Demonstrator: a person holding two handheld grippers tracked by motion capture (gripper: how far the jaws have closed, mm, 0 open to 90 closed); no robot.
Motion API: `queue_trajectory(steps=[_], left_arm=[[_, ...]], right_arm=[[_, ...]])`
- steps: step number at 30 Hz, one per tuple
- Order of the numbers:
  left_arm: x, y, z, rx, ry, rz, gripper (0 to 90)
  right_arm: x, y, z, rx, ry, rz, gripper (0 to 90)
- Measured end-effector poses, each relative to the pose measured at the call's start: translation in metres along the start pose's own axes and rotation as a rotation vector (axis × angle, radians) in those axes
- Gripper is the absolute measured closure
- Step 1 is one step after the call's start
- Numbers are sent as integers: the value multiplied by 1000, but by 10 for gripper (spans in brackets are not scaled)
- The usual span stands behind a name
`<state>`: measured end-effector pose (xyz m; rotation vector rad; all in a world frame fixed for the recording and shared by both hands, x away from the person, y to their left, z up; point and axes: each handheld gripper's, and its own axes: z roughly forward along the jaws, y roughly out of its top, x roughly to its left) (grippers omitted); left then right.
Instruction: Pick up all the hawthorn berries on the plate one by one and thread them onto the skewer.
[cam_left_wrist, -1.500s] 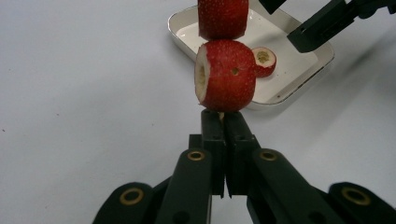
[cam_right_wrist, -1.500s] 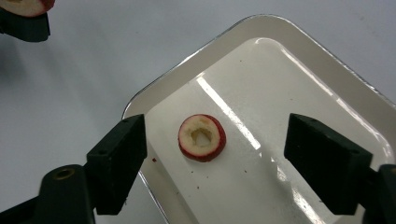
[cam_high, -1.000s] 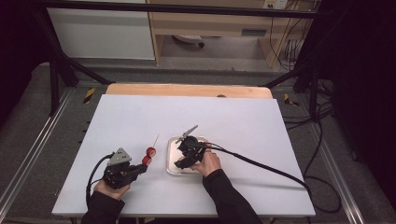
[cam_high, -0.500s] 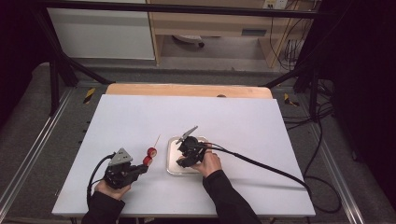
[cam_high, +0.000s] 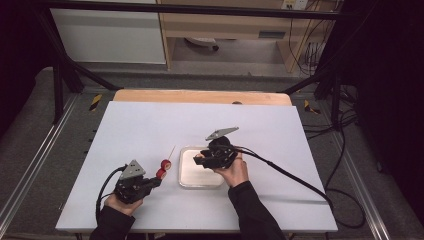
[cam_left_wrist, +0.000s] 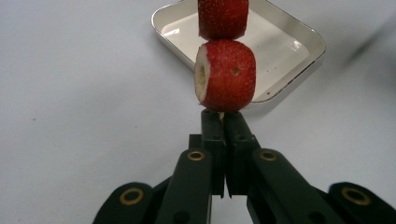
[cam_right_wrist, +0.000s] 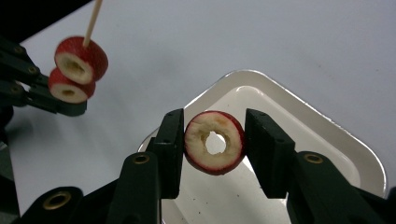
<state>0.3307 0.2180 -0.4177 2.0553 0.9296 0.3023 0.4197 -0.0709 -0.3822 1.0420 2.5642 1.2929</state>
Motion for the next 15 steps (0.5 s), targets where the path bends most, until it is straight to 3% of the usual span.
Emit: queue_trajectory(steps=[10, 15], left_arm=[[-9, 2, 4, -10, -27, 19, 882], [-13, 4, 6, -14, -34, 27, 882]], right_arm=[[-12, -9, -30, -252, 66, 148, 594], [-10, -11, -36, -370, 88, 189, 594]])
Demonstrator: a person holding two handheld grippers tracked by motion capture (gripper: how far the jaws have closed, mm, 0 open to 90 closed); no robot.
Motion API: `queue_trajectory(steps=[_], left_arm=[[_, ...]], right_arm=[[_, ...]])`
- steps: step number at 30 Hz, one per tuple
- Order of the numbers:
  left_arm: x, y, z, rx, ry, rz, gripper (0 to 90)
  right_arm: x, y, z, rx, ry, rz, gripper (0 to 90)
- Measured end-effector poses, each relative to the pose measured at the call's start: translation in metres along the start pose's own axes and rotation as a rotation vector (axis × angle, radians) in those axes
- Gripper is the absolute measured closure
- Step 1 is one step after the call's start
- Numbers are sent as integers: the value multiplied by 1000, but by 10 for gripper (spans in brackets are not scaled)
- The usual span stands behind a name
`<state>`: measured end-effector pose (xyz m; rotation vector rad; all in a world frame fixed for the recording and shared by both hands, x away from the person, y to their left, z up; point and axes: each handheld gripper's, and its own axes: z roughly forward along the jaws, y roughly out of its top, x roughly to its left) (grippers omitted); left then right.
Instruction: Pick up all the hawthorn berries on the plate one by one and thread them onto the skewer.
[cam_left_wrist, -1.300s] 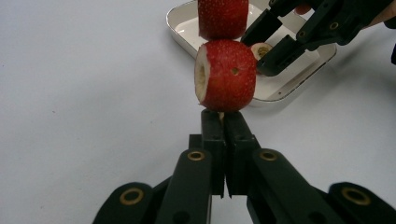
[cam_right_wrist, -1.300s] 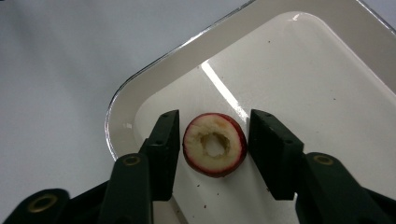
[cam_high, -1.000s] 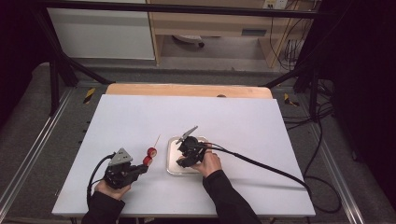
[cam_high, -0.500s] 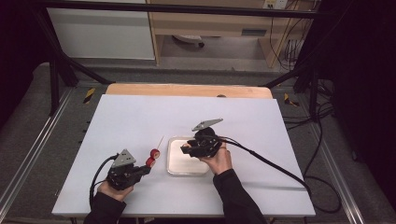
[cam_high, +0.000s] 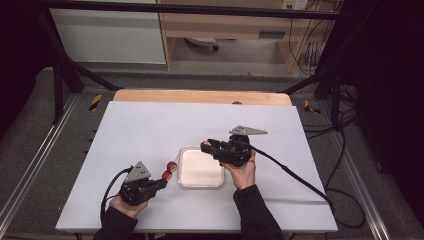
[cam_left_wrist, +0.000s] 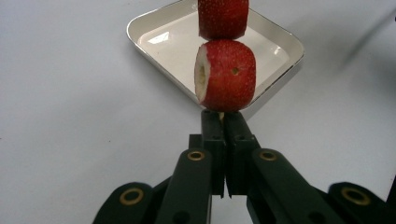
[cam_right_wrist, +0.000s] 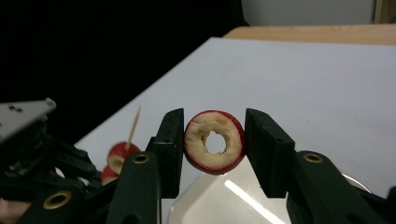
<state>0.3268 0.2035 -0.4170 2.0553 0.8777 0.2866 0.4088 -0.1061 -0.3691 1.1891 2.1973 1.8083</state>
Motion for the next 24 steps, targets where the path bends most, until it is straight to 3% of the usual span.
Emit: queue_trajectory(steps=[7, 16, 24], left_arm=[[-6, 4, 4, -17, -12, -4, 883], [-15, 13, 8, -38, -33, -20, 883], [-29, 26, 21, -47, -64, -28, 883]], right_arm=[[5, 0, -1, -122, 21, 29, 594], [4, -1, -2, -210, 18, 61, 595], [2, -1, -6, -276, -1, 66, 595]])
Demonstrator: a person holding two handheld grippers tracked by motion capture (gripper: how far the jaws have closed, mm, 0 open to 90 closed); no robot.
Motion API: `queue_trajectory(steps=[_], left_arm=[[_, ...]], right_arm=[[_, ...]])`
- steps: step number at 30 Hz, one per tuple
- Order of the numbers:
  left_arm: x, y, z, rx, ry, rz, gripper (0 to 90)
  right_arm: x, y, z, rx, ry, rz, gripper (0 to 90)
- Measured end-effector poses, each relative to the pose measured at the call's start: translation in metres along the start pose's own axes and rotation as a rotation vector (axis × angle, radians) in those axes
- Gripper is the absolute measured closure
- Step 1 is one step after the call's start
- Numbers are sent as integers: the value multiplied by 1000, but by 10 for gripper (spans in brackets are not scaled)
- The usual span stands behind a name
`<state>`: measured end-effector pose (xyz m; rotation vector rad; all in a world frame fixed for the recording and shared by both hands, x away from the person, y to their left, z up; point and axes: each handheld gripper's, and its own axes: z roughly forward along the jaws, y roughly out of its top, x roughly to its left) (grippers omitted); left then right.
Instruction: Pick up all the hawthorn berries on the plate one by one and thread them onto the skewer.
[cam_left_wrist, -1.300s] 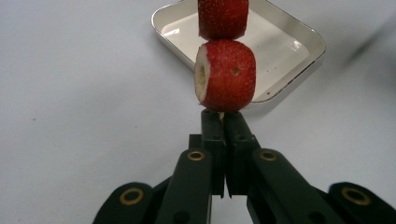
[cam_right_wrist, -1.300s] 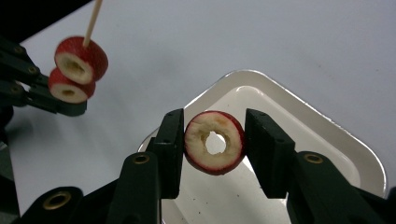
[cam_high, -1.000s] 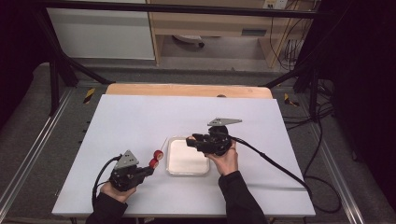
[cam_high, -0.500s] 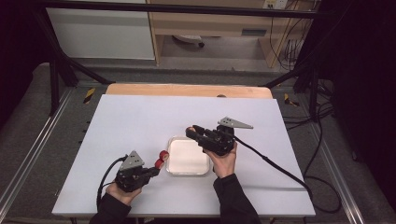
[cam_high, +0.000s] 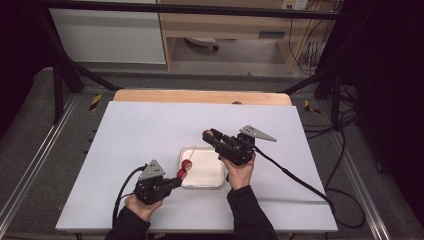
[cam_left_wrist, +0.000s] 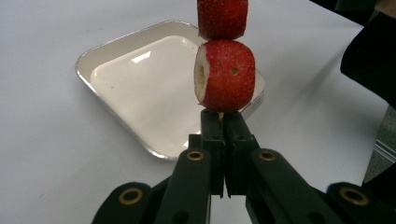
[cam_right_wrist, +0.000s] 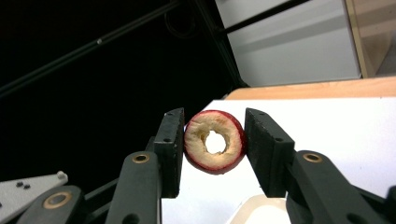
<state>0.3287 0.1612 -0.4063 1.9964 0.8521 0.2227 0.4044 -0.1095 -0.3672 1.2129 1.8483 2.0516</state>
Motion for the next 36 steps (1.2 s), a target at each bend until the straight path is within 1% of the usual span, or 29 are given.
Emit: queue_trajectory(steps=[3, 7, 11, 14, 17, 22, 26, 31, 36], left_arm=[[-5, 5, 5, -8, -3, -4, 883], [-11, 11, 12, -28, -13, -27, 883], [-16, 16, 20, -39, -3, -50, 883], [-19, 19, 26, -47, 2, -59, 884], [-21, 20, 31, -67, 4, -71, 883], [-25, 23, 34, -87, 2, -67, 884], [-25, 23, 36, -84, 3, -68, 883], [-26, 24, 37, -96, 2, -74, 884], [-25, 24, 37, -106, -6, -90, 884]], right_arm=[[1, 2, -1, -32, -2, -2, 595], [1, 5, -3, -72, 5, 5, 596], [0, 7, -3, -96, 7, 13, 596], [-1, 7, -4, -116, 12, 17, 596], [-2, 7, -5, -126, 17, 25, 596], [-3, 8, -7, -142, 23, 35, 596], [-2, 8, -8, -145, 29, 45, 596], [-3, 8, -7, -142, 32, 46, 596], [-2, 7, -7, -141, 37, 48, 596]])
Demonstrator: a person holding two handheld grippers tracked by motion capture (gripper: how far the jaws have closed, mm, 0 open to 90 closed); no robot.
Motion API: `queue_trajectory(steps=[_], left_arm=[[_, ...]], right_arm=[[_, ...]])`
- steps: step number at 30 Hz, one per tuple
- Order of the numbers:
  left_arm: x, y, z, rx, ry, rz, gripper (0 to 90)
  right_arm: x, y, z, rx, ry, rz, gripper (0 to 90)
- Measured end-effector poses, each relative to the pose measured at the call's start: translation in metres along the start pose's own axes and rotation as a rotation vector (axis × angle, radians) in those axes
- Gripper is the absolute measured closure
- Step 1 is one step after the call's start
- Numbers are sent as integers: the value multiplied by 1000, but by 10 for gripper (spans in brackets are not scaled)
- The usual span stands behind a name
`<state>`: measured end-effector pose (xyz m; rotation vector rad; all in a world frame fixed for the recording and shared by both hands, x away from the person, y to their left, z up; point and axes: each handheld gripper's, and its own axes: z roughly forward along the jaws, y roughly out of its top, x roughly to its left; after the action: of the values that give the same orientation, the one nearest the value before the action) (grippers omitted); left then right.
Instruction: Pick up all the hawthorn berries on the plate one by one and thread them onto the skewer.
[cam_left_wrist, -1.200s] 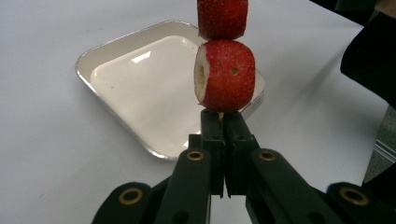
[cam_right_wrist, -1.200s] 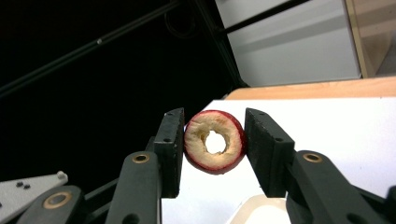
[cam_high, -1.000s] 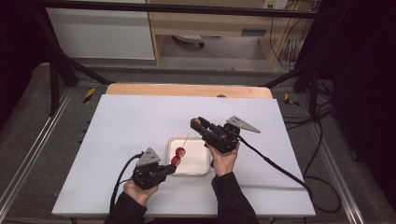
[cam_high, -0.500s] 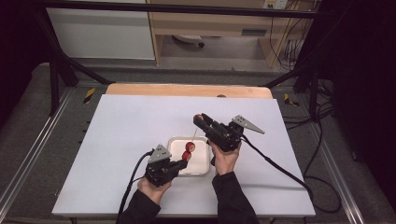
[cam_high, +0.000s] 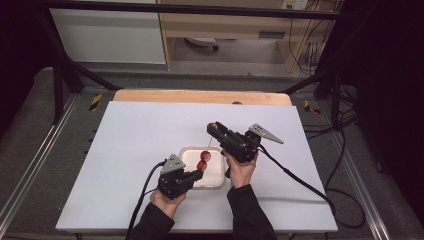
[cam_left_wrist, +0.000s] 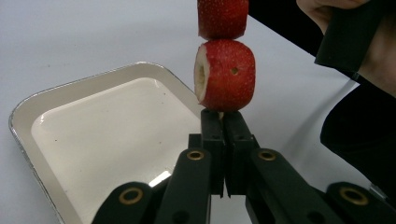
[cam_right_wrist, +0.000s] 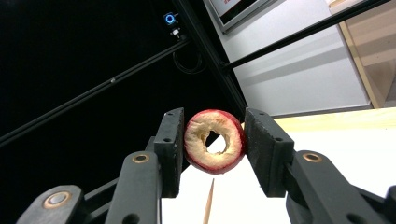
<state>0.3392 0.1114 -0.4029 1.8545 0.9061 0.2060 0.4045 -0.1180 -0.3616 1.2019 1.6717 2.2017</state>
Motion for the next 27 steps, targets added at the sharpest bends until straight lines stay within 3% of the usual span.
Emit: queue_trajectory(steps=[7, 15, 27], left_arm=[[-2, 0, 2, -13, 0, -9, 884], [-3, 0, 5, -25, -8, -49, 884], [-3, 1, 4, -56, -8, -60, 884]], right_arm=[[1, 0, 0, -8, 0, -2, 596], [1, 1, -1, -17, 1, 8, 596], [1, 0, 0, -19, 5, 16, 597]])
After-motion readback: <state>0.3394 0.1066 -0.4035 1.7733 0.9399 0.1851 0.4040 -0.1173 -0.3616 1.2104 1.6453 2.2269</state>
